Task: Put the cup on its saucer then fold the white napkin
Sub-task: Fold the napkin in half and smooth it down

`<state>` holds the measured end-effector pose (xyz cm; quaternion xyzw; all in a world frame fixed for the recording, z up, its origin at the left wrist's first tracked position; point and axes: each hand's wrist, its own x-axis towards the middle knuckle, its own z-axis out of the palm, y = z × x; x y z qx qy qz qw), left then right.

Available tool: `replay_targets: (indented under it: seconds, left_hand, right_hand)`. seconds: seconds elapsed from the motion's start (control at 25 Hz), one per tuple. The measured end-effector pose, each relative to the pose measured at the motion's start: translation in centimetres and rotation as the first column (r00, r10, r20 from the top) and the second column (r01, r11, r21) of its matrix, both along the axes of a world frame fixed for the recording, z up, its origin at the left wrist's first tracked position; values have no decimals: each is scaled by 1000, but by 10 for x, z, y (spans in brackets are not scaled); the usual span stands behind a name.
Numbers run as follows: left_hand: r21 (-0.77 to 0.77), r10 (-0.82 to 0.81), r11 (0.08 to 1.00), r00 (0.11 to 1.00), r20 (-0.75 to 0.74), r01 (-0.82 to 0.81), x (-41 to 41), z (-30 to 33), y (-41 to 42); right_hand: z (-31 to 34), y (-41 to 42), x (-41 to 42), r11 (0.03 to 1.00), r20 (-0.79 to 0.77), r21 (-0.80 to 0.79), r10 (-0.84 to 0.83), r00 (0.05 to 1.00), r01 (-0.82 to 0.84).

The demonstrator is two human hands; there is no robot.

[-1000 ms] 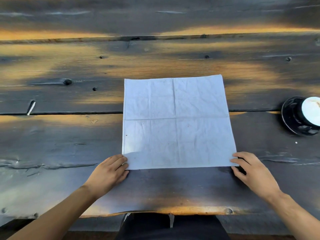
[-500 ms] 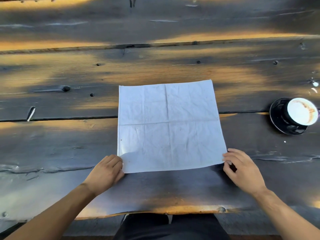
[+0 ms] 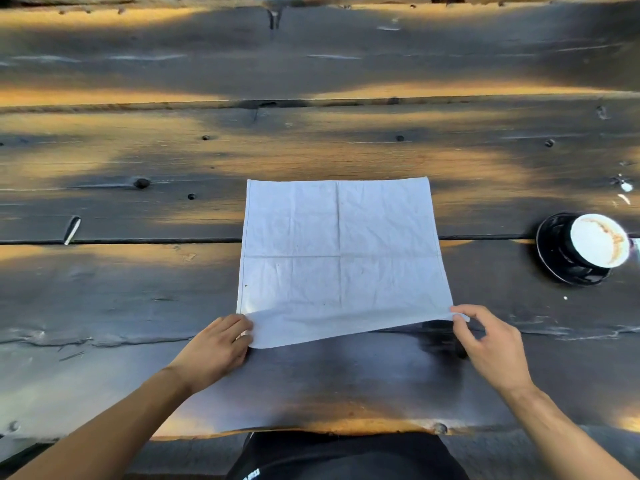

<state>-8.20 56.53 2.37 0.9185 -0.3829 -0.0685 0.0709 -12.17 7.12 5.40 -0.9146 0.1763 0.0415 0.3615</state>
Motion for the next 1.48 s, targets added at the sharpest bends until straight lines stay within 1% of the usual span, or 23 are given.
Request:
replay_targets:
  seconds: [0.16,0.2,0.24,0.28,0.32,0.36,0.4,0.44,0.48,0.52,0.56,0.64,0.76,0.84,1.0,1.2,1.36,1.48]
  left_hand:
    - [-29,15,999,999,-38,-16,6,5,-8]
    - [-62,58,996,997,-50,-61,8,7,-10]
    - [-122,170,976,981,-95,-181,11,10,-13]
    - [-182,339,911,924,-177,-369,16,15,-17]
    - [-210,509,796,816,-272,-567,21,20,-20]
    - [-209,633,664,688,-355,-718,28,24,-24]
    - [-216,701,533,569,-430,-818,34,25,-27]
    - [-221,723,408,461,-514,-886,41,26,-28]
    - [-222,711,289,364,-602,-931,48,26,-29]
    - [-229,686,189,295,-665,-955,56,26,-29]
    - [-240,662,125,261,-703,-963,65,26,-30]
    - [-250,616,62,234,-752,-966,87,26,-36]
    - [-270,592,24,231,-772,-963,124,25,-53]
    - [-284,641,22,232,-732,-958,148,20,-64]
    - [-293,781,79,242,-576,-953,184,5,-75]
    - [-278,828,155,279,-487,-948,225,-12,-75]
    - [-277,856,178,287,-430,-944,244,-25,-75]
    - [-274,877,173,274,-394,-946,251,-29,-75]
  right_hand:
    - [2,-4,6,1000,-10,-11,25,1000,-25]
    - [2,-5,8,1000,-1,-4,19,1000,-19]
    - [3,-4,10,1000,9,2,15,1000,-15]
    - [3,-3,14,1000,14,11,2,1000,-2]
    - [4,-3,18,999,12,27,-28,1000,27]
    - [4,-4,24,997,4,50,-67,998,67]
    - [4,-5,30,991,-9,82,-107,994,107]
    - [4,-7,37,981,-19,126,-146,989,147]
    - [4,-9,44,965,-23,181,-187,982,188]
    - [5,-10,52,946,-16,232,-230,973,227]
    - [6,-11,62,925,-3,275,-271,963,261]
    - [8,-12,86,893,27,327,-335,942,309]
    - [4,-7,128,884,43,333,-361,931,327]
    - [-2,-3,155,904,42,279,-348,937,323]
    - [-19,-2,208,936,31,184,-310,950,299]
    - [-40,-6,265,968,-10,107,-228,974,228]
    - [-53,-4,288,970,-42,110,-214,976,217]
    - [-60,-1,296,969,-51,77,-232,971,236]
